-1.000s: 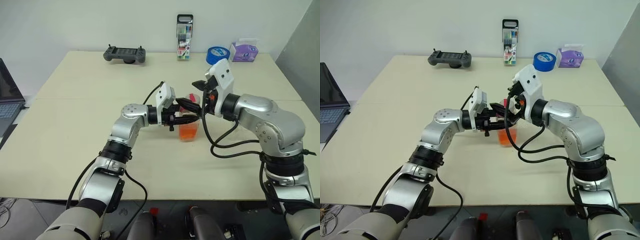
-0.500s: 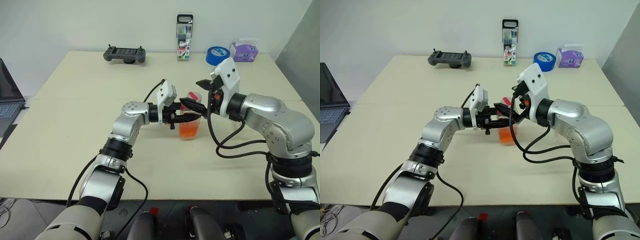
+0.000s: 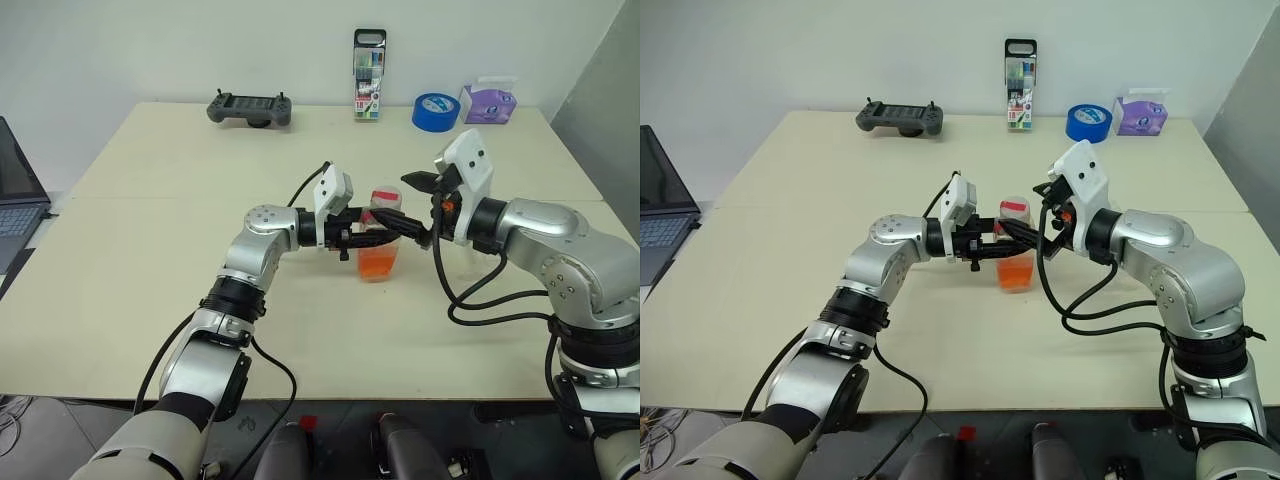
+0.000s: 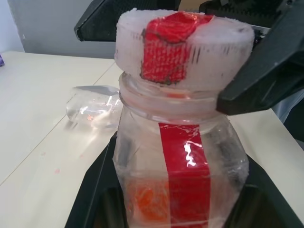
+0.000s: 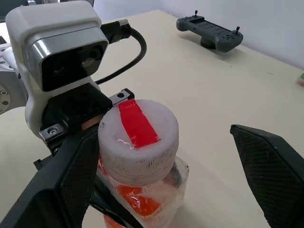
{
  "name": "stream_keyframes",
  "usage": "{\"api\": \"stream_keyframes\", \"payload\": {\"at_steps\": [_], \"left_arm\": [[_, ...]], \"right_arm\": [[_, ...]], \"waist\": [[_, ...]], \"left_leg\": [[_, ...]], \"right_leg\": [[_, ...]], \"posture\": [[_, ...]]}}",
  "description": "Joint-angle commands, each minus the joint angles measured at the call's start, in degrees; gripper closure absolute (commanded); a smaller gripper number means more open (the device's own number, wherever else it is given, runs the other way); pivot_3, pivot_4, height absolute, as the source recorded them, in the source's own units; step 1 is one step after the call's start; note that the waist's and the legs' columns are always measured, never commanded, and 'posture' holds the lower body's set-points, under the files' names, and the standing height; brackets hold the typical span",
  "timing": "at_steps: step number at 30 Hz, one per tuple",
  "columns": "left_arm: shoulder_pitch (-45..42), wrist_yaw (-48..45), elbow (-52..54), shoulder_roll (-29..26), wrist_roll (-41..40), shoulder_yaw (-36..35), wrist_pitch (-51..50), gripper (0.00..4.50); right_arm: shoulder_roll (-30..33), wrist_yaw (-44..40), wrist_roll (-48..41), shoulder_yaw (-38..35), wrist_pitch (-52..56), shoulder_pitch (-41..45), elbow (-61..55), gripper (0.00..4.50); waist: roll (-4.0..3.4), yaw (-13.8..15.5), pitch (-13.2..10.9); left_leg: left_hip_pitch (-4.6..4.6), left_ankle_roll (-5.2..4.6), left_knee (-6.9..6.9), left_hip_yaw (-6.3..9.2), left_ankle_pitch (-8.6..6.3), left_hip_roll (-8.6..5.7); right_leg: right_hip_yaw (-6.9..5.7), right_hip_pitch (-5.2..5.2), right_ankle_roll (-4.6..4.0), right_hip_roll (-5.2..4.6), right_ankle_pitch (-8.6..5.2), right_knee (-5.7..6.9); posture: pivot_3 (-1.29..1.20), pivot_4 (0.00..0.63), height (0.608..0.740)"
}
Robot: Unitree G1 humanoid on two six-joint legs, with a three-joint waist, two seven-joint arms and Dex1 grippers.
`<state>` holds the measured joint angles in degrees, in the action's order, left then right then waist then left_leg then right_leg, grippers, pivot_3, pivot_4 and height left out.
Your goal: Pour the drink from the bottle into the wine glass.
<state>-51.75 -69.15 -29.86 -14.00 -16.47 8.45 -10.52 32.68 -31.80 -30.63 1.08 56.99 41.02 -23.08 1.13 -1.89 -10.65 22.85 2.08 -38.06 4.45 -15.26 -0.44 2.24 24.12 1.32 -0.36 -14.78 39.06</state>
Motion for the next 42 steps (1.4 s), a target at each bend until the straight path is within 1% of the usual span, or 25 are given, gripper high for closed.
{"api": "stream_keyframes", "payload": {"at_steps": [1,5,8,14,19,25,31,42], "left_arm": [[-1.6,-0.3,1.2,0.0,-0.4,-1.1,1.7,2.74],[-1.8,-0.4,0.9,0.1,-0.2,-1.0,2.1,2.74],[-1.7,-0.5,0.8,0.1,-0.2,-1.0,2.3,2.74],[-1.6,-0.4,0.8,0.2,0.1,-0.8,2.4,2.74],[-1.8,-0.7,0.1,0.5,0.6,-0.7,3.0,2.74],[-2.2,-0.8,-0.6,0.9,0.7,-0.7,3.7,2.74],[-1.7,-0.9,-0.1,0.5,0.7,-0.9,3.8,2.74],[-1.6,-0.6,-0.3,0.3,0.7,-1.0,4.0,2.74]], "right_arm": [[0.7,-1.3,-2.5,-2.7,0.1,0.4,-3.1,0.00],[0.6,-1.7,-5.1,-3.9,0.8,1.2,-3.7,0.00],[-0.6,0.2,-6.5,-4.6,2.2,2.2,-4.2,0.00],[-2.5,8.2,-1.7,-0.1,5.4,3.1,-5.4,0.00],[-3.9,10.1,0.4,1.7,5.0,3.8,-4.1,0.00],[-6.6,12.4,3.4,2.0,3.9,5.6,-0.9,0.00],[-6.4,12.1,4.3,1.4,3.9,5.9,0.1,0.00],[-4.2,8.7,0.4,-1.0,6.5,3.8,-3.2,0.00]], "waist": [[0.00,0.0,0.0],[0.00,0.0,0.0],[0.00,0.0,0.0],[0.00,0.0,0.0],[0.00,0.0,0.0],[0.00,0.0,0.0],[0.00,0.0,0.0],[0.00,0.0,0.0]], "left_leg": [[0.00,0.00,0.00,0.00,0.00,0.00],[0.00,0.00,0.00,0.01,0.00,0.00],[-0.01,0.00,0.00,0.01,0.00,0.00],[0.00,0.00,0.00,0.03,0.00,0.01],[0.00,0.00,0.00,0.02,0.00,0.00],[-0.01,0.00,-0.01,0.01,0.00,0.01],[0.01,0.00,0.01,0.02,0.00,0.00],[0.01,0.00,0.00,0.02,0.00,0.01]], "right_leg": [[0.01,0.00,0.00,0.00,0.00,0.00],[-0.01,0.00,0.00,0.01,0.00,0.00],[0.01,0.00,0.00,0.01,0.00,0.00],[-0.01,0.00,0.00,0.01,0.00,0.01],[0.03,0.01,0.00,0.01,0.00,0.01],[0.02,0.01,0.00,0.01,0.00,0.03],[-0.01,0.01,0.00,0.00,0.00,0.00],[-0.02,0.01,0.00,0.01,0.00,0.02]], "posture": [[0.00,0.150,0.740],[0.00,0.150,0.740],[0.00,0.150,0.740],[0.00,0.150,0.740],[0.00,0.150,0.740],[0.00,0.150,0.740],[0.00,0.150,0.740],[0.00,0.150,0.740]]}}
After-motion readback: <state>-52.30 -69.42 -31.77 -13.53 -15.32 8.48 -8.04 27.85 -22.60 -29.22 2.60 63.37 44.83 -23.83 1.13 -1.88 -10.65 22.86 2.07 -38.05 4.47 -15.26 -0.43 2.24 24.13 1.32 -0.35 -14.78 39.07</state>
